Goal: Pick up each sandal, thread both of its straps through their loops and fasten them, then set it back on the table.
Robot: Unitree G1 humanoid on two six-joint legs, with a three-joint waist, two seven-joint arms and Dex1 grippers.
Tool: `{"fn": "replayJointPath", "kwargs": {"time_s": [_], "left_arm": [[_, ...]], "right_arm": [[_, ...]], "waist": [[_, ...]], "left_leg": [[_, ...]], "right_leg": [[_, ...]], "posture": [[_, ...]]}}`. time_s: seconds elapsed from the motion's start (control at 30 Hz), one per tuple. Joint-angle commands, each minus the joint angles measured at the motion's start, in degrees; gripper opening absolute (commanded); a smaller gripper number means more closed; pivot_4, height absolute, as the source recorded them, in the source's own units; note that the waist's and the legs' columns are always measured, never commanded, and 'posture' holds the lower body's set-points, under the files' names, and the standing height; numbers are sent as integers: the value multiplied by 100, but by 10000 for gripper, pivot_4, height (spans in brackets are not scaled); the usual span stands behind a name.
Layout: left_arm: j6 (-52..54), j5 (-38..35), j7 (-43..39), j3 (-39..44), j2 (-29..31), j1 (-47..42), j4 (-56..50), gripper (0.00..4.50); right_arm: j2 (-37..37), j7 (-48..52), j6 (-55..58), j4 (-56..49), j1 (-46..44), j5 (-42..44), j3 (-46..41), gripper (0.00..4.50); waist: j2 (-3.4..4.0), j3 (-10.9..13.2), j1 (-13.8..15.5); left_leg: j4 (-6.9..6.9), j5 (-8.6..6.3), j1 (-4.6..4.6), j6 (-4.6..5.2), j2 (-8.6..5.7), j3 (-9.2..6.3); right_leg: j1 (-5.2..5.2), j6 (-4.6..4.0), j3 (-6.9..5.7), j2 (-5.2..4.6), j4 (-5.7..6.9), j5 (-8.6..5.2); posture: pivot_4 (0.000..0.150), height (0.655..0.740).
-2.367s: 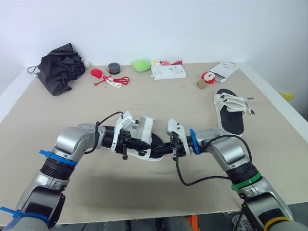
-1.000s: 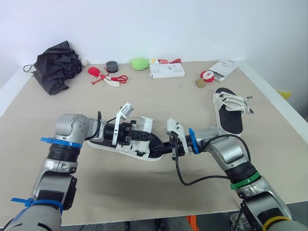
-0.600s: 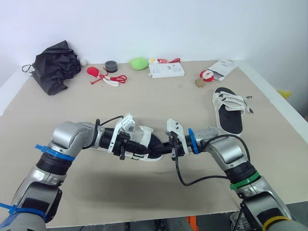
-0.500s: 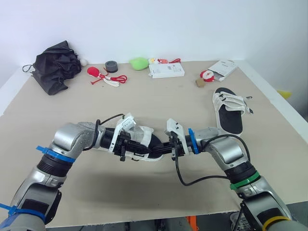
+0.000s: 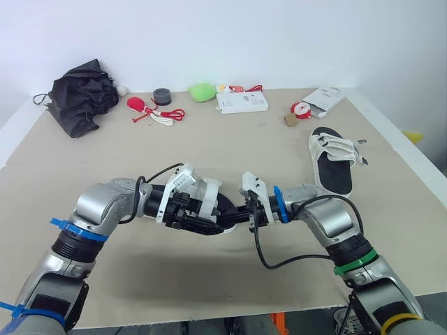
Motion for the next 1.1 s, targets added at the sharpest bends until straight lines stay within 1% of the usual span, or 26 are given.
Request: {"fn": "replayJointPath", "kwargs": {"time_s": [0.03, 0.13, 0.33, 0.53, 0.63, 0.77, 0.87, 0.93, 1.1], "left_arm": [[-486, 107, -439, 29, 369, 80, -351, 36331], [-905, 199, -588, 271, 633, 24, -370, 36331], [-1158, 89, -685, 763, 863, -100, -281, 36331], [-1247, -145, -1488, 945, 1592, 370, -610, 36331], [-1773, 183, -1651, 839, 1875, 1068, -827, 36331], [-1748, 78, -1270, 991, 1654, 1597, -768, 36331], [-2010, 252, -911, 976, 1392, 1881, -848, 36331], [-2233, 435, -670, 923, 1226, 1990, -834, 36331], [-2282, 465, -540, 901, 1065, 2069, -663, 36331]], "right_arm": [[-1, -63, 36, 103, -14, -94, 38, 0], [17, -39, 24, 106, -16, -83, 34, 0], [80, -54, -2, 199, -91, -60, -32, 0], [61, 13, -17, 182, -91, -80, 27, 0], [66, 31, -9, 165, -77, -81, 32, 0], [83, 31, 14, 145, -71, -86, 51, 0], [72, 11, 52, 122, -41, -132, 114, 0], [85, -22, 93, 136, -31, -156, 148, 0], [32, 76, 284, -9, 40, -138, 306, 0]], "waist": [[0, 0, -2], [-1, 1, -7], [-3, 3, -13], [-1, 4, -20], [0, 5, -20], [-5, 7, -1], [-6, 8, -1], [-5, 8, -6], [-8, 7, -4]], "left_leg": [[0, 0, -4, 0, 1, 0], [-2, 0, -19, 0, 7, 1], [-3, 0, -23, 0, 14, 4], [-7, 0, -23, 0, 21, 10], [-11, -1, -23, -2, 22, 14], [-13, -2, -23, -3, 25, 24], [-9, -2, -23, -3, 27, 26], [-9, -2, -23, -3, 29, 30], [-14, -3, -22, -4, 31, 34]], "right_leg": [[-4, 0, 0, 2, 0, 0], [-22, -2, 4, 11, 0, 0], [-30, -3, 5, 19, 0, 0], [-37, -8, 9, 27, 1, -2], [-38, -12, 10, 25, 1, -5], [-43, -13, 15, 22, 1, -5], [-42, -12, 15, 22, 1, -3], [-43, -10, 16, 22, 1, -2], [-45, -14, 19, 25, 1, -3]], "posture": [[1500, 7400], [1500, 7400], [1500, 7400], [1500, 7400], [1500, 7400], [1500, 7400], [1500, 7400], [1500, 7400], [1500, 7400]]}}
